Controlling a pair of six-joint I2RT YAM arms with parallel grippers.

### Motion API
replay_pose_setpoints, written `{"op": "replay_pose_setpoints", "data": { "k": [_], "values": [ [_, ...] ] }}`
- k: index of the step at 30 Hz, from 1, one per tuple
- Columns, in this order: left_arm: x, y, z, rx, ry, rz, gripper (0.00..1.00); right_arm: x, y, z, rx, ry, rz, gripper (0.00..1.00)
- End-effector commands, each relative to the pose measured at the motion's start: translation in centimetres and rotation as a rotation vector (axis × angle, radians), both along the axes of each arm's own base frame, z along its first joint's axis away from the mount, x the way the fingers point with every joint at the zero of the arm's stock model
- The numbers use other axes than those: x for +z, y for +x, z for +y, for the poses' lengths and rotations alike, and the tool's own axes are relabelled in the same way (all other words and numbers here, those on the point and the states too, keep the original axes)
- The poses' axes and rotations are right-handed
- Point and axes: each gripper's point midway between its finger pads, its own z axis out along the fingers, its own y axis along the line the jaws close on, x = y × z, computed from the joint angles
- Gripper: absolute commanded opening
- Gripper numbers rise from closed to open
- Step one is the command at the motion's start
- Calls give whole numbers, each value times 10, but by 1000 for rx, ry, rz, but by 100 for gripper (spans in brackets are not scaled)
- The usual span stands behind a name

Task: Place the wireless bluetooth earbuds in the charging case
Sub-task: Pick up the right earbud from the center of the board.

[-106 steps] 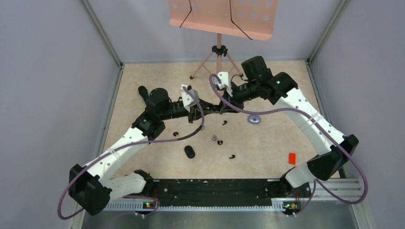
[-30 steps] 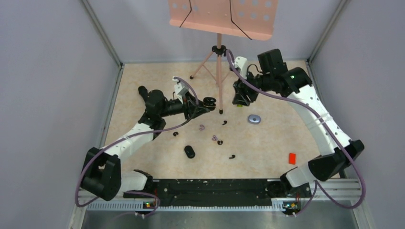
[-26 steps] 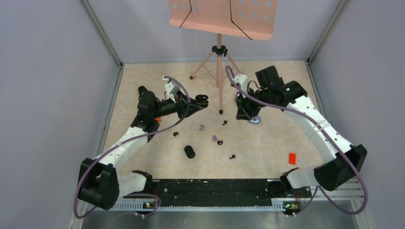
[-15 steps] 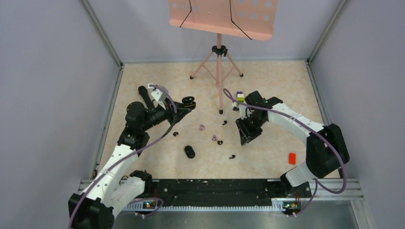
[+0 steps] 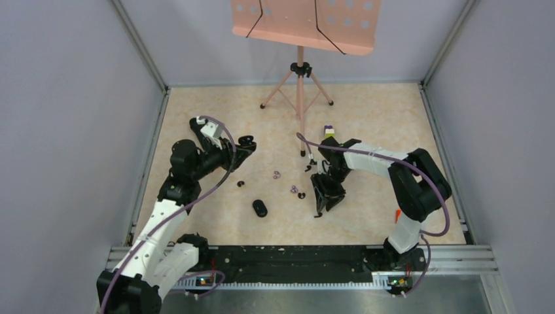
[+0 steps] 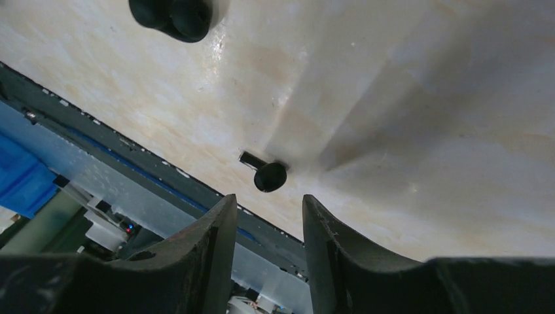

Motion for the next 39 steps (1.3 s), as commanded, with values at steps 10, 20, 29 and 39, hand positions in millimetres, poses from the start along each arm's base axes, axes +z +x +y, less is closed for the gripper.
{"op": "replay_pose_setpoints", "data": {
  "k": [10, 20, 29, 39],
  "values": [
    [26, -4, 8, 38, -3, -79, 0, -9, 15, 13, -49, -154, -23, 37],
    [26, -4, 12, 47, 14, -90, 0, -15, 5, 15, -13, -188, -9, 36],
    [22, -5, 14, 55, 33, -81, 0, -19, -3, 11, 0, -222, 7, 36],
    [21, -3, 14, 56, 37, -80, 0, -25, -5, 10, 23, -243, 3, 30]
  ]
}}
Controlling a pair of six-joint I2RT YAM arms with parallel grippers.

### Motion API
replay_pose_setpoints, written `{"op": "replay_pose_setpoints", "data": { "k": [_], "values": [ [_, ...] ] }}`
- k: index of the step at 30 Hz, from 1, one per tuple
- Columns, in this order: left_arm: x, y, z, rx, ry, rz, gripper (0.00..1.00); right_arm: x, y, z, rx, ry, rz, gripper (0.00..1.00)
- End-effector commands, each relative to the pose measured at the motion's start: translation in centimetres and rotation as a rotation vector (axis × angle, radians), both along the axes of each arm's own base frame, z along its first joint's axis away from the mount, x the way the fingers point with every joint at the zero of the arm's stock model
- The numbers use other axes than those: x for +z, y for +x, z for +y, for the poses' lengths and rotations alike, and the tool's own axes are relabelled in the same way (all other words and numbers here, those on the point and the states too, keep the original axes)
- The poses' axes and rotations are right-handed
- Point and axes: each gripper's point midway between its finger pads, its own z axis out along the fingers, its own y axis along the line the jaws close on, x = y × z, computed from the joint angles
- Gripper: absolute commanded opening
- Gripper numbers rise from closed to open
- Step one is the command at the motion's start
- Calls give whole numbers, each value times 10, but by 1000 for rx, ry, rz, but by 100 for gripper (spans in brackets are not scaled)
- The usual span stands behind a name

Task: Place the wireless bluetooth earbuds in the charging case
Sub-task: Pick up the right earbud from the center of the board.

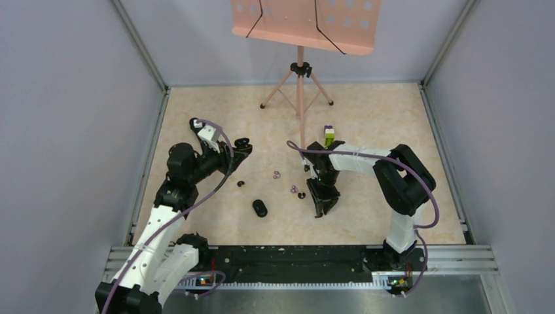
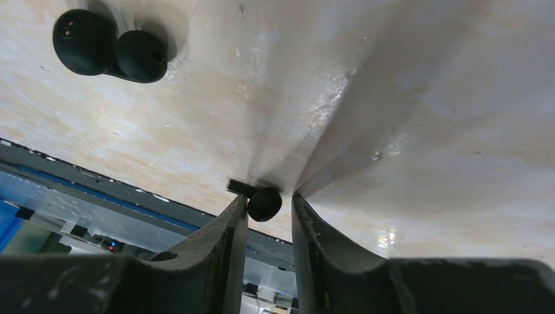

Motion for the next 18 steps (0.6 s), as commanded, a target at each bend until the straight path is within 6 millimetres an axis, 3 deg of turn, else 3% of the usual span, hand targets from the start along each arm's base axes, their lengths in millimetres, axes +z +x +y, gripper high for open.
{"op": "replay_pose_setpoints", "data": {
  "k": [1, 7, 12, 13, 18],
  "values": [
    [21, 5, 2, 13, -4, -72, 0, -4, 3, 6, 20, -19, -19, 29],
    [20, 4, 2, 14, -10, -70, 0, -11, 2, 6, 35, -21, -13, 22],
    [15, 0, 0, -11, -2, -70, 0, -5, 20, 8, 68, -24, -98, 5],
    [13, -2, -2, -26, -1, -71, 0, 2, 29, 9, 90, -10, -143, 0],
    [10, -14, -18, -166, -3, -122, 0, 66, 66, 25, 211, 124, -393, 0]
  ]
}}
